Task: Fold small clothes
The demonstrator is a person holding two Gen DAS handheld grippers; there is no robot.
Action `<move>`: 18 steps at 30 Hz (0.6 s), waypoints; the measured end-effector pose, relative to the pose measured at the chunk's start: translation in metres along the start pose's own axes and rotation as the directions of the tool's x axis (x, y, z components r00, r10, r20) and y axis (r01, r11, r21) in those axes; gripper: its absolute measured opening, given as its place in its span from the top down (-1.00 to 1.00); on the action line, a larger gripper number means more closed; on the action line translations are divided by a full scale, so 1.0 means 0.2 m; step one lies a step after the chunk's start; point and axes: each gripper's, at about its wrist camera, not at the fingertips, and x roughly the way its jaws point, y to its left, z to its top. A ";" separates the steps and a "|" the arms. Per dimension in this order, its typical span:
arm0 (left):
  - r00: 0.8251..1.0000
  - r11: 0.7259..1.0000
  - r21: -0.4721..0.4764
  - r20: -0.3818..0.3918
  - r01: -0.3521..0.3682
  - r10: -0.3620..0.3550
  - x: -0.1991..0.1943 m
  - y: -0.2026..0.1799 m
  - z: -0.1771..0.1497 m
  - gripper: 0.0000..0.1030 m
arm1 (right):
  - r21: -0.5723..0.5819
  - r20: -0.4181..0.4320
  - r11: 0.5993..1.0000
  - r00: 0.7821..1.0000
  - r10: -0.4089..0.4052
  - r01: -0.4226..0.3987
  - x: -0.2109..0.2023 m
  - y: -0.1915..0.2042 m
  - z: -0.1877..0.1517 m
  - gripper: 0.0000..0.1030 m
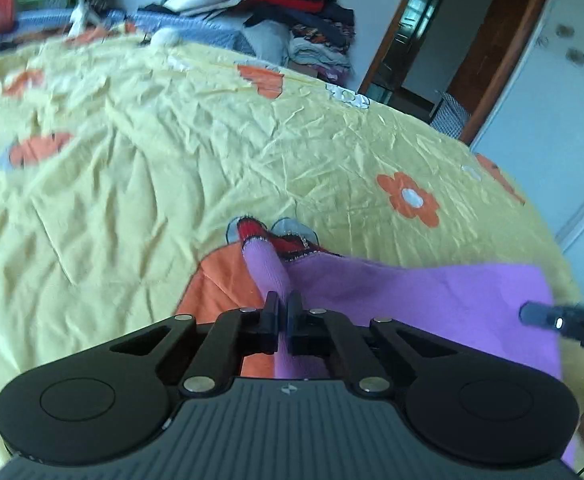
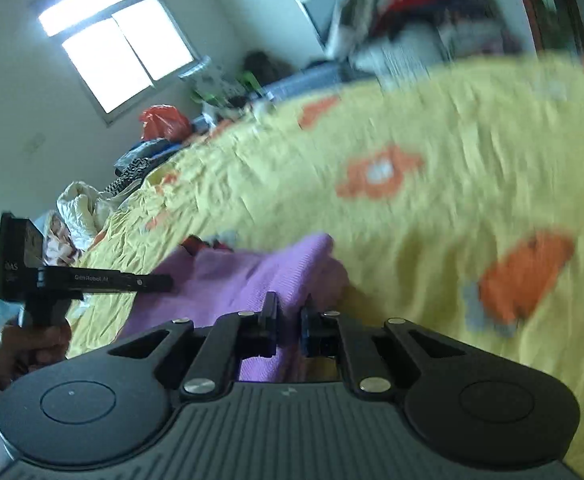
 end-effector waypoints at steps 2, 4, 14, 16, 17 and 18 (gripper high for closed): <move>0.998 0.997 0.046 -0.004 -0.063 0.063 0.03 -0.01 -0.01 0.94 | -0.057 -0.022 0.996 0.997 -0.069 0.067 0.06 0.04 0.01 0.80; 0.992 0.987 0.097 -0.011 -0.127 0.129 0.08 -0.02 -0.04 0.94 | -0.123 -0.048 0.978 0.983 -0.176 0.169 0.16 0.05 -0.02 0.81; 0.991 0.999 -0.045 0.132 0.014 -0.008 -0.37 -0.16 -0.16 -0.53 | -0.330 0.079 0.917 0.974 -0.211 0.225 -0.21 0.40 -0.18 -0.32; 0.993 0.998 -0.031 0.103 0.063 -0.059 -0.36 -0.27 -0.22 -0.52 | -0.390 0.068 0.895 0.976 -0.208 0.217 -0.22 0.49 -0.27 0.17; 0.994 0.998 -0.022 0.087 0.064 -0.062 -0.34 -0.31 -0.25 -0.52 | -0.411 0.059 0.884 0.975 -0.215 0.220 -0.20 0.51 -0.30 0.18; 0.996 0.999 -0.020 0.076 0.048 -0.046 -0.30 -0.34 -0.27 -0.51 | -0.424 0.041 0.877 0.972 -0.233 0.228 -0.15 0.51 -0.32 0.21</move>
